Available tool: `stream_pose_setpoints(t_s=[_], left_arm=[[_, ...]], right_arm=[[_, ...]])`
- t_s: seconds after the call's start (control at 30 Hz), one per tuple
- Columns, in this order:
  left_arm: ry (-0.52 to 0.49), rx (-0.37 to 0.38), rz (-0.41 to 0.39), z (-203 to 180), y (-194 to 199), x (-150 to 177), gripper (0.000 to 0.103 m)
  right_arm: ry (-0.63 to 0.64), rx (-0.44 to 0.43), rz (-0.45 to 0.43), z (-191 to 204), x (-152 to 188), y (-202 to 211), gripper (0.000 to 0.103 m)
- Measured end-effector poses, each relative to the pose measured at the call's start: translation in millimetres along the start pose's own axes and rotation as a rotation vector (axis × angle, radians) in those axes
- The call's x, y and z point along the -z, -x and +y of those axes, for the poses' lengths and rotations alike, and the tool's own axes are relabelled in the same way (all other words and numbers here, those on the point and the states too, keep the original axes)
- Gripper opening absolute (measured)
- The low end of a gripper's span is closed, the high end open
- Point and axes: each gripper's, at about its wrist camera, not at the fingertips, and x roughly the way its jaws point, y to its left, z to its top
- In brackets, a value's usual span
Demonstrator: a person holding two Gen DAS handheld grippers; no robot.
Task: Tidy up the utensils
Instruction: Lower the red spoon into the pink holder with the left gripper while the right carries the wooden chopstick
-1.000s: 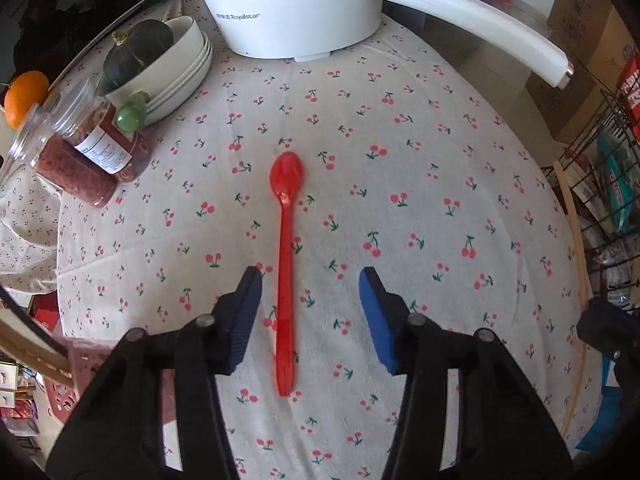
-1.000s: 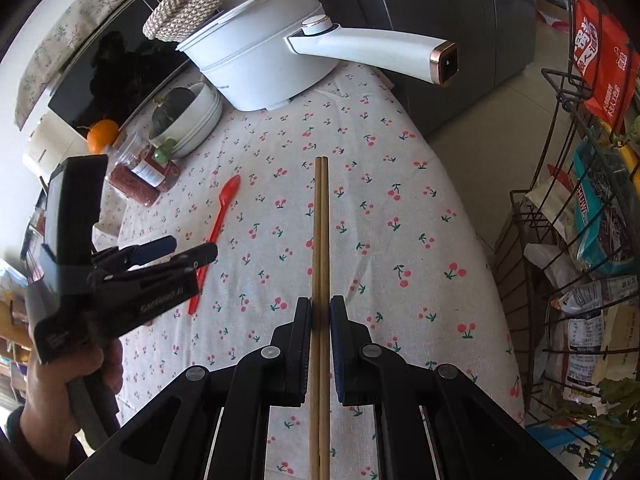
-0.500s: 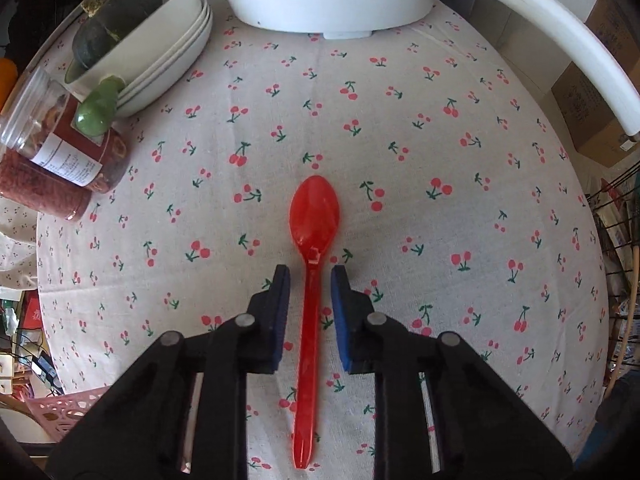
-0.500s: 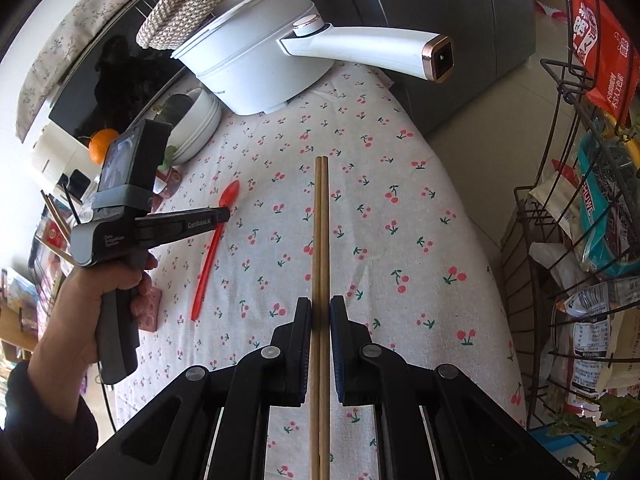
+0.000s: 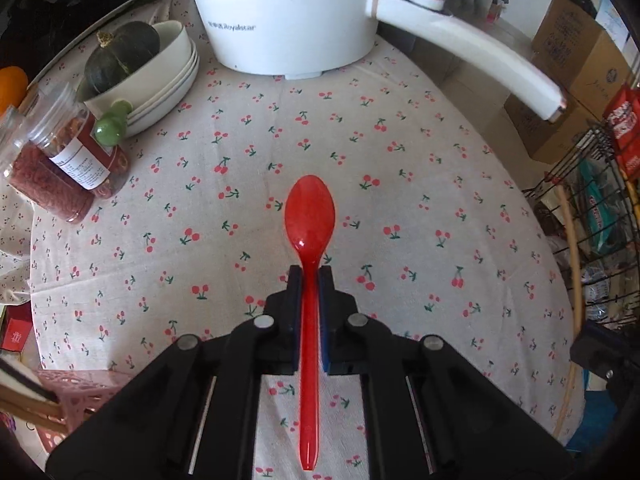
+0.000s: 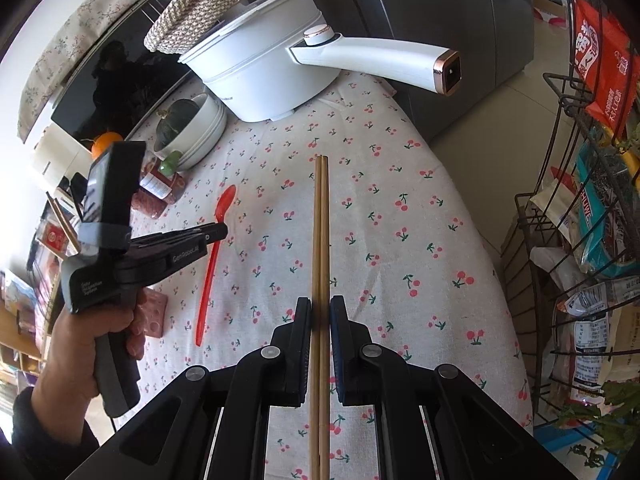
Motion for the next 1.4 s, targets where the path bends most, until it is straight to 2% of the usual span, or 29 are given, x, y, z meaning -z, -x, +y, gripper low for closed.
stream_pose_setpoints(t_s=[0.17, 0.43, 0.53, 0.63, 0.73, 0.83, 0.97, 1.07, 1.3, 1.4], left_arm=[[-0.019, 0.075, -0.133, 0.5, 63.2, 32.5, 0.008], [-0.019, 0.123, -0.389, 26.5, 150.5, 71.0, 0.008], [0.005, 0.117, -0.503, 46.3, 180.0, 83.0, 0.008], [0.024, 0.077, -0.635, 67.4, 198.7, 92.9, 0.008], [0.072, 0.046, -0.762, 92.0, 203.5, 102.2, 0.008], [0.104, -0.013, -0.835, 112.0, 195.7, 105.3, 0.008], [0.131, -0.077, -0.878, 127.7, 182.4, 104.0, 0.008], [0.138, -0.108, -0.88, 133.8, 168.7, 101.1, 0.008], [0.134, -0.148, -0.861, 136.7, 140.5, 96.3, 0.008], [0.133, -0.16, -0.82, 138.1, 129.2, 96.6, 0.008]], right_arm=[[0.01, -0.001, -0.038, 12.2, 8.3, 15.6, 0.01], [0.018, -0.026, -0.118, 41.5, 21.0, 41.6, 0.01], [0.037, -0.03, -0.137, 56.5, 23.4, 45.6, 0.01], [0.062, -0.025, -0.148, 71.1, 24.9, 44.5, 0.01], [0.078, -0.024, -0.147, 82.7, 25.9, 39.7, 0.01], [0.094, -0.021, -0.142, 93.8, 26.2, 32.7, 0.01], [0.124, -0.02, -0.133, 108.8, 25.9, 23.8, 0.01], [0.144, -0.019, -0.129, 118.9, 24.8, 17.6, 0.01], [0.155, -0.028, -0.13, 136.4, 23.7, 8.8, 0.01], [0.15, -0.035, -0.136, 141.0, 22.9, 6.7, 0.01]])
